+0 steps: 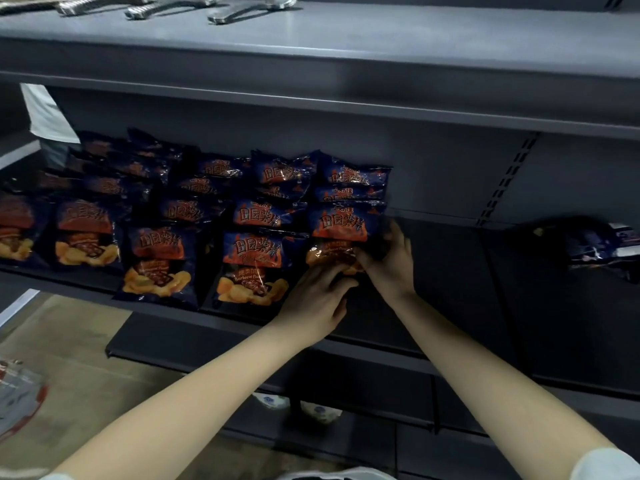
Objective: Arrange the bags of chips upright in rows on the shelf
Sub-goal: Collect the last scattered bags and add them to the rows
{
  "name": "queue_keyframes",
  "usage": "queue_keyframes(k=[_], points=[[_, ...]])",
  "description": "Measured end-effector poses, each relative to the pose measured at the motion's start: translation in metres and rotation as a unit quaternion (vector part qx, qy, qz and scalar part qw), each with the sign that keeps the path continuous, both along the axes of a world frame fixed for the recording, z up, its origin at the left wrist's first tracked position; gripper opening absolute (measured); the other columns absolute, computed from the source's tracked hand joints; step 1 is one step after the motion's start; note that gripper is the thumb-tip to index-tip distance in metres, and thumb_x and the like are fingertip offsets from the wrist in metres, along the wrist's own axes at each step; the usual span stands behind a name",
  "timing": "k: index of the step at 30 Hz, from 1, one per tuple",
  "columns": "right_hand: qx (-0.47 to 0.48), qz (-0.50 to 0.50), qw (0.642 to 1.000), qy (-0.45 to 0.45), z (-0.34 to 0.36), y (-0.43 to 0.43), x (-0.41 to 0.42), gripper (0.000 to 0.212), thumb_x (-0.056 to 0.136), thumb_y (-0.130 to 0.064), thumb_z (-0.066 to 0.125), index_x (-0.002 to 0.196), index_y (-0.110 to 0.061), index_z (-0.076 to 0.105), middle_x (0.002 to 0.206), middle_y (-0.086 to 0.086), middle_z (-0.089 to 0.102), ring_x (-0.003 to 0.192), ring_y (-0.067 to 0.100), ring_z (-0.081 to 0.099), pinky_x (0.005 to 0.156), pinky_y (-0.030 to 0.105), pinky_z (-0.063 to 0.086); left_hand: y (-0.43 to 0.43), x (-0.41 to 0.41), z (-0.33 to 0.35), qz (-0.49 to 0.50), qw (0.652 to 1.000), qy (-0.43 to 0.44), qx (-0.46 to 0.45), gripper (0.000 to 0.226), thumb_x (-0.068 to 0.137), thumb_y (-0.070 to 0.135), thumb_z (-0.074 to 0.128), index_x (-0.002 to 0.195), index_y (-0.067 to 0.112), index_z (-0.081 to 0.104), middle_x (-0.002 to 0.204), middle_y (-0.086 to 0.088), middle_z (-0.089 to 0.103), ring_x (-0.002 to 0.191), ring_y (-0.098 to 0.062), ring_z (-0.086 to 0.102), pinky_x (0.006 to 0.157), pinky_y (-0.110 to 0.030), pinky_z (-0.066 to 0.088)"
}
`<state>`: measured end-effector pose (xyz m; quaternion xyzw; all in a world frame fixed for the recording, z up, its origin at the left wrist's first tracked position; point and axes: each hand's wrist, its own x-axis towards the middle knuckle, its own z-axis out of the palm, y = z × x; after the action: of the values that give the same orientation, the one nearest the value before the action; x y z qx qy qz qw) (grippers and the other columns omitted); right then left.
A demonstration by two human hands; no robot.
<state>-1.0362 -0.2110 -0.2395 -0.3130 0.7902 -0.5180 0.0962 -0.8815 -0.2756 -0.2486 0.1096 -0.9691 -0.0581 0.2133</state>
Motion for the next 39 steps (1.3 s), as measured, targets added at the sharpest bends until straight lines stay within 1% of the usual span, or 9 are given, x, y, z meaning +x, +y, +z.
queue_keyframes(k=[4,8,13,21,24,27,32,35,39], points=[[0.006,-0.041,0.999,0.007,0.009,0.019,-0.015,0.083,0.078,-0.029,0.074,0.145,-0.014,0.027,0.135,0.008,0.041,0.125,0.017,0.040,0.095,0.020,0.032,0.007,-0.021,0.002,-0.043,0.999,0.015,-0.011,0.039,0.073,0.011,0.072,0.111,0.014,0.063,0.124,-0.010,0.057,0.115,-0.031,0.054,0.094,-0.043,0.047],[0.017,-0.096,0.993,0.071,0.014,0.055,-0.040,0.067,0.081,-0.025,0.071,0.138,-0.008,0.038,0.135,0.007,0.046,0.128,0.021,0.037,0.092,0.013,0.026,0.025,-0.056,0.002,-0.075,0.997,0.021,-0.014,0.036,0.075,0.013,0.070,0.110,0.016,0.063,0.126,-0.008,0.057,0.116,-0.029,0.053,0.096,-0.042,0.043],[0.018,-0.179,0.981,0.066,0.022,0.114,-0.084,0.053,0.082,-0.019,0.067,0.129,-0.008,0.046,0.130,0.010,0.048,0.126,0.024,0.038,0.088,0.011,0.026,0.057,-0.103,-0.001,-0.134,0.991,0.022,-0.007,0.034,0.078,0.015,0.065,0.112,0.017,0.063,0.126,-0.006,0.056,0.116,-0.026,0.052,0.097,-0.040,0.042],[-0.001,-0.327,0.943,0.062,0.032,0.188,-0.141,0.052,0.082,-0.009,0.064,0.131,-0.011,0.049,0.134,0.017,0.042,0.121,0.025,0.042,0.083,0.005,0.023,0.103,-0.146,-0.006,-0.180,0.983,0.015,0.038,0.032,0.082,0.015,0.061,0.113,0.016,0.063,0.125,-0.005,0.057,0.114,-0.025,0.054,0.096,-0.042,0.043],[0.071,-0.325,0.939,0.088,0.014,0.205,-0.155,0.058,0.083,-0.001,0.051,0.138,-0.018,0.044,0.144,0.016,0.034,0.130,0.031,0.033,0.106,0.025,0.028,0.109,-0.150,-0.012,-0.182,0.982,-0.001,0.047,0.031,0.083,0.016,0.060,0.114,0.016,0.062,0.126,-0.006,0.057,0.116,-0.026,0.053,0.097,-0.043,0.043],[0.195,-0.289,0.924,0.156,0.003,0.215,-0.162,0.070,0.081,0.006,0.045,0.143,-0.024,0.034,0.154,0.014,0.015,0.137,0.039,0.018,0.111,0.045,0.027,0.107,-0.151,-0.016,-0.175,0.983,-0.015,0.051,0.032,0.083,0.017,0.060,0.115,0.016,0.062,0.127,-0.006,0.057,0.118,-0.027,0.052,0.099,-0.044,0.041],[0.330,-0.240,0.885,0.225,0.004,0.215,-0.182,0.084,0.080,0.001,0.054,0.147,-0.035,0.019,0.159,0.006,0.002,0.144,0.039,0.001,0.116,0.052,0.013,0.101,-0.150,-0.020,-0.148,0.987,-0.038,0.055,0.038,0.087,0.028,0.042,0.116,0.015,0.062,0.126,-0.008,0.058,0.117,-0.029,0.053,0.099,-0.045,0.040],[0.357,-0.247,0.865,0.253,0.009,0.207,-0.192,0.077,0.085,-0.006,0.054,0.147,-0.036,0.018,0.157,0.007,0.012,0.142,0.041,0.007,0.113,0.056,0.012,0.100,-0.149,-0.023,-0.128,0.988,-0.035,0.075,0.033,0.087,0.021,0.051,0.118,0.013,0.061,0.127,-0.009,0.058,0.118,-0.030,0.052,0.100,-0.046,0.038],[0.386,-0.288,0.823,0.302,0.015,0.204,-0.204,0.065,0.085,-0.018,0.062,0.142,-0.030,0.033,0.133,0.017,0.040,0.123,0.041,0.035,0.097,0.056,0.030,0.097,-0.148,-0.026,-0.119,0.989,-0.036,0.078,0.035,0.087,0.022,0.050,0.119,0.014,0.060,0.129,-0.009,0.056,0.119,-0.030,0.051,0.102,-0.046,0.036]])
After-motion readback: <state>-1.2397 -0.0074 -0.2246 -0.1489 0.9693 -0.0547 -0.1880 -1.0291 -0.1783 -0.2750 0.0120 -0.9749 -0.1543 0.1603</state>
